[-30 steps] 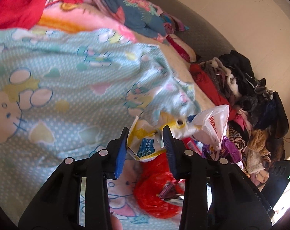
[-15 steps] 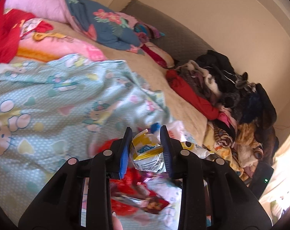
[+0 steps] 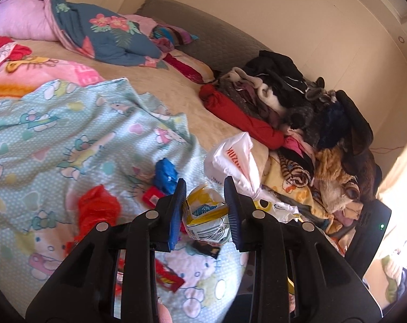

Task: Collect trash
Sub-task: 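Carry the white bag and yellow wrapper in both grippers over the bin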

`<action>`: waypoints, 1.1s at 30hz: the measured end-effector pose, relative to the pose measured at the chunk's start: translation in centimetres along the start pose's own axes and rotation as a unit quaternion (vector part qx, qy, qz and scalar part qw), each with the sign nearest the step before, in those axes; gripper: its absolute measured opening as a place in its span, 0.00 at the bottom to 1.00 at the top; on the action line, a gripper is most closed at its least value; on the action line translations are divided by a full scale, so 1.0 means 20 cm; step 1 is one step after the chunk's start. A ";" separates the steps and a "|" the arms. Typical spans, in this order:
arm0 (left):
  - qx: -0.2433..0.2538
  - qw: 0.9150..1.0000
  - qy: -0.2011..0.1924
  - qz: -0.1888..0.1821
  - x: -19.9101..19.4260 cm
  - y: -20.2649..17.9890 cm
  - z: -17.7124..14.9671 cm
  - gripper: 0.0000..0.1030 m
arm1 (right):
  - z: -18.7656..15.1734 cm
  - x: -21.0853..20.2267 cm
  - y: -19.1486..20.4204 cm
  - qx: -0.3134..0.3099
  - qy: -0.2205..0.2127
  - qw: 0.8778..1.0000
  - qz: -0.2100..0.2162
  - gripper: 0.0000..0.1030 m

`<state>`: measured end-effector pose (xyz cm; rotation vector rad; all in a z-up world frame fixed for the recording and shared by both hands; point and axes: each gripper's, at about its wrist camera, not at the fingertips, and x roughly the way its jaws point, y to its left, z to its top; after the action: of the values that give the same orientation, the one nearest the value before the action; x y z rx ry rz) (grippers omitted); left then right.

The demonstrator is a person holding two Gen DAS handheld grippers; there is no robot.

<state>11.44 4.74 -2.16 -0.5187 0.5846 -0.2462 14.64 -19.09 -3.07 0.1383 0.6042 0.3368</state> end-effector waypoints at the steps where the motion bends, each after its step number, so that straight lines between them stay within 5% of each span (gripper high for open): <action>1: 0.000 1.000 0.001 -0.002 0.01 -0.01 0.00 0.22 | 0.01 -0.01 -0.01 0.003 -0.002 1.000 -0.002 0.32; 33: 0.062 0.995 0.059 -0.045 0.28 -0.48 -0.19 0.21 | 0.04 -0.42 -0.77 0.160 -0.049 0.982 -0.087 0.32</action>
<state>13.03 -6.82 -2.27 -0.4129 0.6567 -0.3990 12.79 -36.57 -1.41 0.4069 0.5650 0.0610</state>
